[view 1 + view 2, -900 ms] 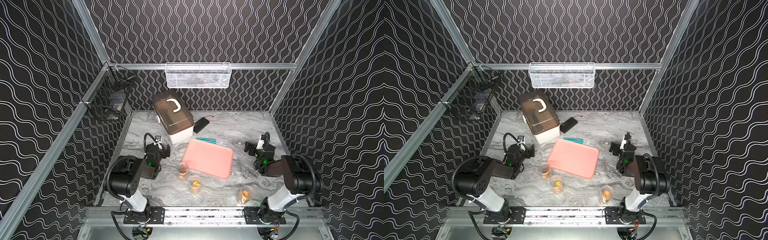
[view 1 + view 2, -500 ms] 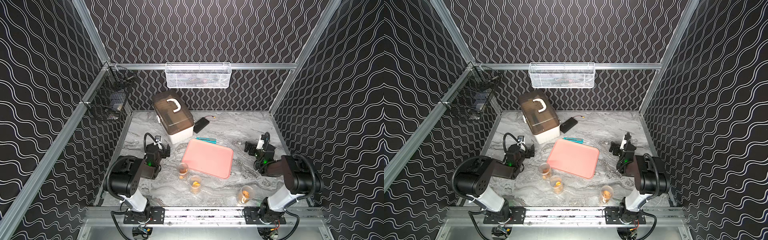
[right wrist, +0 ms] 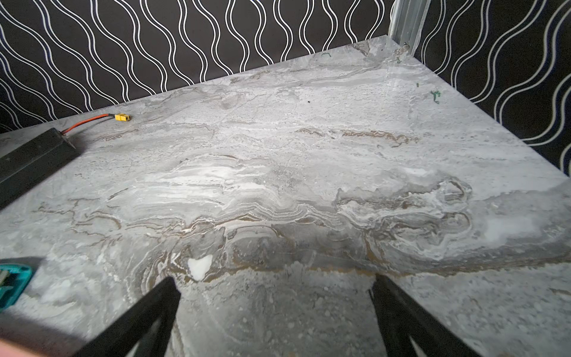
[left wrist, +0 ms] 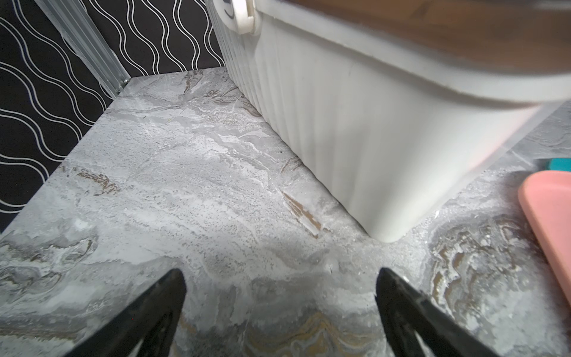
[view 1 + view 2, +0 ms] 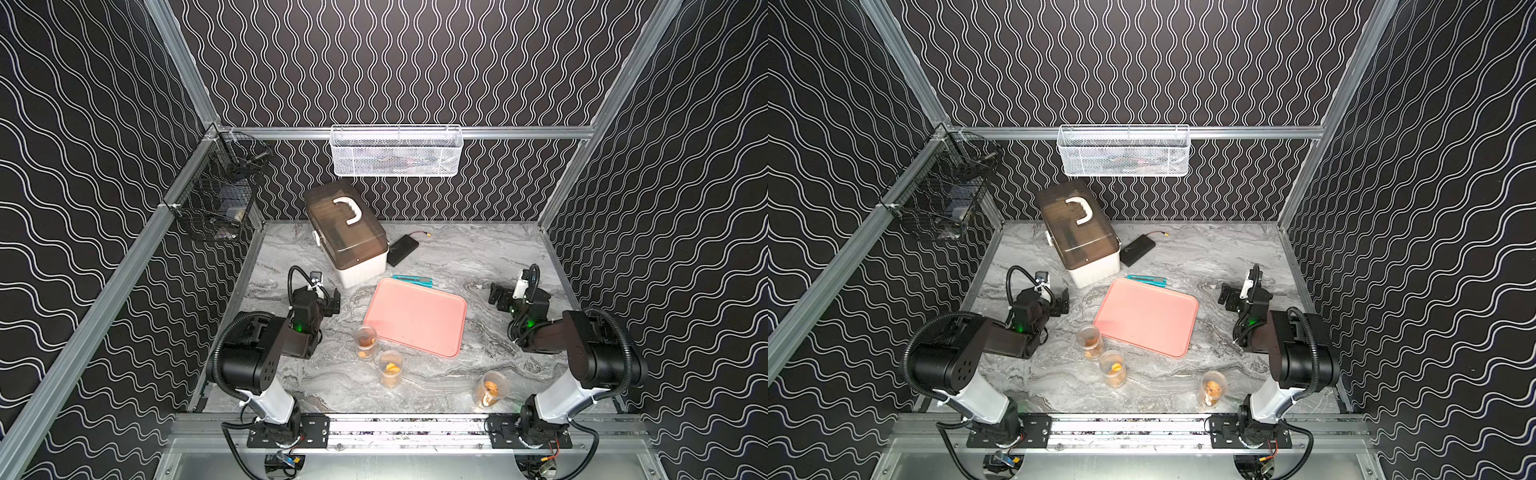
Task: Pour the cookies out of the jar
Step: Pick up the jar from the center of the board.
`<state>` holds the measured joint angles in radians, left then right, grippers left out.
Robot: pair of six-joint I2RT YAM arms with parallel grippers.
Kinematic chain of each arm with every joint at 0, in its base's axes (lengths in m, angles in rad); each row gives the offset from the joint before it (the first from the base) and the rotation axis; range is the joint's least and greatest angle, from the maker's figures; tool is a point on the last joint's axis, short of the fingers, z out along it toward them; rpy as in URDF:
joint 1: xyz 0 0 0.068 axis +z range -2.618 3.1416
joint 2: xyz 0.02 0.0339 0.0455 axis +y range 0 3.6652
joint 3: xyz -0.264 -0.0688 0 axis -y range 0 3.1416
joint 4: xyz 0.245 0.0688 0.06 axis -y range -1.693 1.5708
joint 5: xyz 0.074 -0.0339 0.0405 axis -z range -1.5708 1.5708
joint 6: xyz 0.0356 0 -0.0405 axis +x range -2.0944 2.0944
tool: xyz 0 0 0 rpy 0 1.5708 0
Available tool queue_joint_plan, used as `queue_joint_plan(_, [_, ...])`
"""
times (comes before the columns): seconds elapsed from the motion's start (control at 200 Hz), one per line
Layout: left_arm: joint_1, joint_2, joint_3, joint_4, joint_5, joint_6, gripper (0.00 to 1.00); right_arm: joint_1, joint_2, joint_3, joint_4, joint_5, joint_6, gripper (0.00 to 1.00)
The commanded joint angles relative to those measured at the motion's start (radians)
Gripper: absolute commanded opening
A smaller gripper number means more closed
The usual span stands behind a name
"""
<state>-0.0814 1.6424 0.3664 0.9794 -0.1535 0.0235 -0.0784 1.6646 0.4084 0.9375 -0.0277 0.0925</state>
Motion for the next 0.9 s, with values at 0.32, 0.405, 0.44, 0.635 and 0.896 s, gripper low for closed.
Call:
queue_joint_plan(0.32, [0.003,0.002,0.004,0.033,0.002,-0.005,0.99,0.002,0.000,0.004,0.014,0.009,-0.004,1.00])
queue_joint_plan(0.405, [0.002,0.002,0.004,0.033,0.001,-0.004,0.99,0.002,-0.003,0.004,0.012,0.011,-0.004,1.00])
queue_joint_plan(0.44, [0.003,0.003,0.006,0.030,0.002,-0.005,0.99,0.002,-0.003,0.004,0.015,0.011,-0.004,1.00])
queue_joint_plan(0.635, [0.003,-0.019,0.017,-0.007,-0.074,-0.026,0.99,0.008,-0.047,0.042,-0.083,0.052,0.007,1.00])
queue_joint_plan(0.896, [0.000,-0.199,0.065,-0.240,-0.141,-0.057,0.99,0.008,-0.221,0.187,-0.471,0.235,0.137,1.00])
